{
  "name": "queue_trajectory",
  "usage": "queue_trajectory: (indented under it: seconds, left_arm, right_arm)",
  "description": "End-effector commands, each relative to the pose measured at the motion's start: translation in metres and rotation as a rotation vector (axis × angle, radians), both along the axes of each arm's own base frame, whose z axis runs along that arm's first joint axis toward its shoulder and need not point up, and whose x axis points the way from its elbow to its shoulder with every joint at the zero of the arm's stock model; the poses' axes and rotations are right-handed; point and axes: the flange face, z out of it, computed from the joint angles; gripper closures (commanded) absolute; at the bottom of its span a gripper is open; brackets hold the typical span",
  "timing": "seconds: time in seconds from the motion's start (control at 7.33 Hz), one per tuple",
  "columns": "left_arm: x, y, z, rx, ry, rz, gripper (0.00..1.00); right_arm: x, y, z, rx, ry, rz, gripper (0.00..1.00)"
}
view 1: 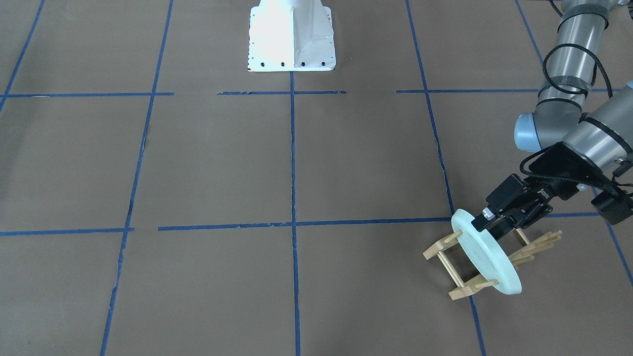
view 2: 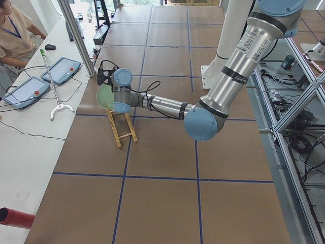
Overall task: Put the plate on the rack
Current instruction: 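Lower the upright plate into a rack slot with the left gripper, then open the left gripper and withdraw it away from the plate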
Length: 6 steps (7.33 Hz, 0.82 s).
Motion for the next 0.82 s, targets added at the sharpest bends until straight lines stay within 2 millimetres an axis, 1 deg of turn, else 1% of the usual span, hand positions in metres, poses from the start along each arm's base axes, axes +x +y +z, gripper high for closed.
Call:
queue_trajectory:
  seconds: [0.0, 0.27, 0.41, 0.68]
  left_arm:
    - [-0.011, 0.007, -0.010, 0.012, 0.009, -0.006, 0.00]
    - [-0.043, 0.016, 0.025, -0.026, -0.020, -0.033, 0.00]
    - [-0.058, 0.018, 0.046, -0.047, -0.069, 0.005, 0.00]
    - [-0.097, 0.029, 0.093, 0.035, -0.270, 0.040, 0.00]
  right_arm:
    - [0.000, 0.000, 0.000, -0.001, 0.000, 0.001, 0.00]
    - [0.000, 0.000, 0.000, 0.000, 0.000, 0.000, 0.00]
    - [0.000, 0.000, 0.000, 0.000, 0.000, 0.000, 0.00]
    - [0.000, 0.000, 0.000, -0.001, 0.000, 0.000, 0.00]
